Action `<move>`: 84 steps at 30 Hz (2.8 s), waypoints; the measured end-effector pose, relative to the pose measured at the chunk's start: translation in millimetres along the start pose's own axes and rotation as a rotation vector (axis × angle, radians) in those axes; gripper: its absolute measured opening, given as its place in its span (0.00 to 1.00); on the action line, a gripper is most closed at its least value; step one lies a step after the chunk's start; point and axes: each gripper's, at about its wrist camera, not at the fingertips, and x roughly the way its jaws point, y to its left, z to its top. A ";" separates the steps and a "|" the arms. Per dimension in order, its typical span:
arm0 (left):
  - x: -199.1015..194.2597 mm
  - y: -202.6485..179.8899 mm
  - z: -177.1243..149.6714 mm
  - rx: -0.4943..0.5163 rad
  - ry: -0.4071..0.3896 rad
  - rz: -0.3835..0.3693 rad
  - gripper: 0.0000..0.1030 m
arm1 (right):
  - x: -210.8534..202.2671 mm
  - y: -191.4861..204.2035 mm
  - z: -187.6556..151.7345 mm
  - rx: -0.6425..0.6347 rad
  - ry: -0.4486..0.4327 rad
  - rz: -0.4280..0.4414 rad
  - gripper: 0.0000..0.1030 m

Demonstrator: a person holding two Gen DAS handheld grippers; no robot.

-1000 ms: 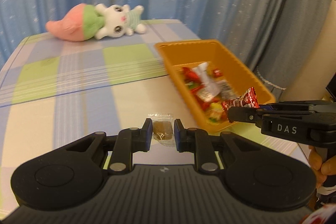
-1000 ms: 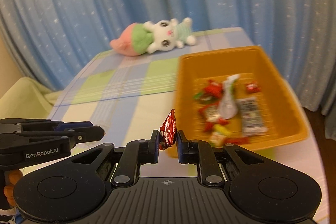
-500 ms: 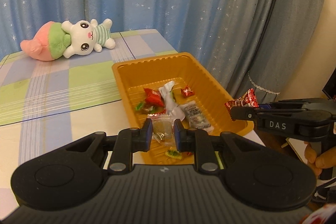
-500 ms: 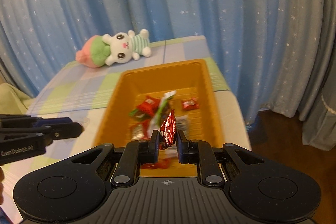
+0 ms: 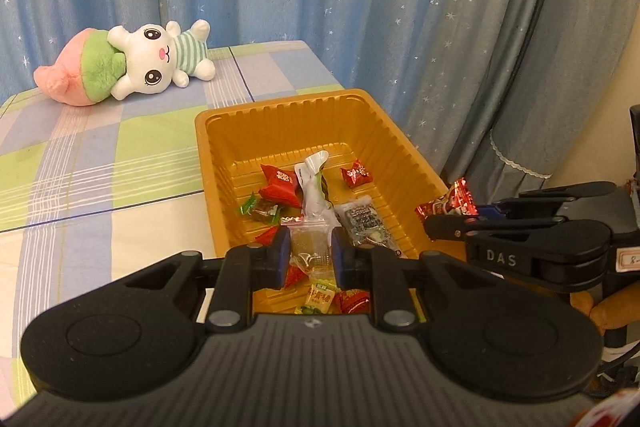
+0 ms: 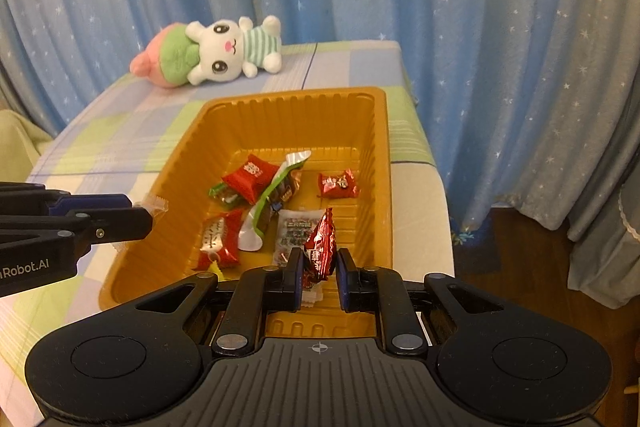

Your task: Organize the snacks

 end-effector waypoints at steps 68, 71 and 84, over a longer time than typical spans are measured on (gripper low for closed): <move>-62.2 -3.3 -38.7 -0.107 0.107 0.170 0.77 | -54.3 8.7 -30.6 0.124 -0.001 0.167 0.86; -71.7 4.1 -48.6 -0.121 0.128 0.199 0.80 | -62.3 18.8 -36.9 0.121 0.010 0.172 0.87; -120.9 56.9 -85.3 -0.146 0.178 0.202 0.80 | -81.3 85.9 -66.5 0.151 0.065 0.147 0.88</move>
